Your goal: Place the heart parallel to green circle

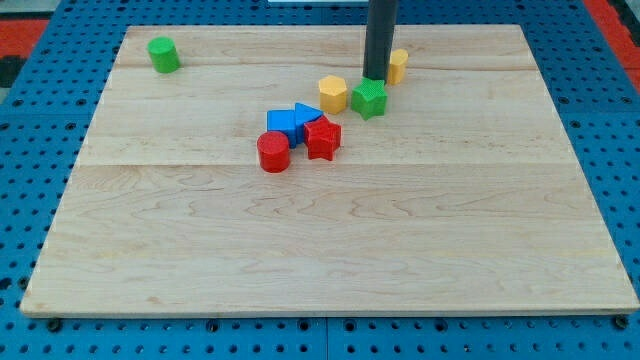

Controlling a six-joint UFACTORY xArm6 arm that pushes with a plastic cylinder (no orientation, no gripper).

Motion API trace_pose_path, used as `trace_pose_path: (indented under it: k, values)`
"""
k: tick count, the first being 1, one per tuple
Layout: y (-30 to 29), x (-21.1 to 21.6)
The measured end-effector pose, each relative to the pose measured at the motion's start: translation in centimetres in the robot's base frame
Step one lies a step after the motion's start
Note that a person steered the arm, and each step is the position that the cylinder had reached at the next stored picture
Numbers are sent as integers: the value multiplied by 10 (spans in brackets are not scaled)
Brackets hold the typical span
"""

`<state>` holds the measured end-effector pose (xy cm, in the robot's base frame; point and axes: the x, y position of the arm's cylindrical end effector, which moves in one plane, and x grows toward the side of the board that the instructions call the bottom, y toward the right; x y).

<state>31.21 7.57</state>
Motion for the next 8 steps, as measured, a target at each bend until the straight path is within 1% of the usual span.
trace_pose_path:
  k: [1, 2, 3, 4, 5, 6, 7, 8]
  values:
    - [58, 0]
    - [43, -38]
    - [-24, -75]
    - [-28, -65]
    - [-14, -33]
    - [-29, -23]
    - [-51, -55]
    - [-52, -56]
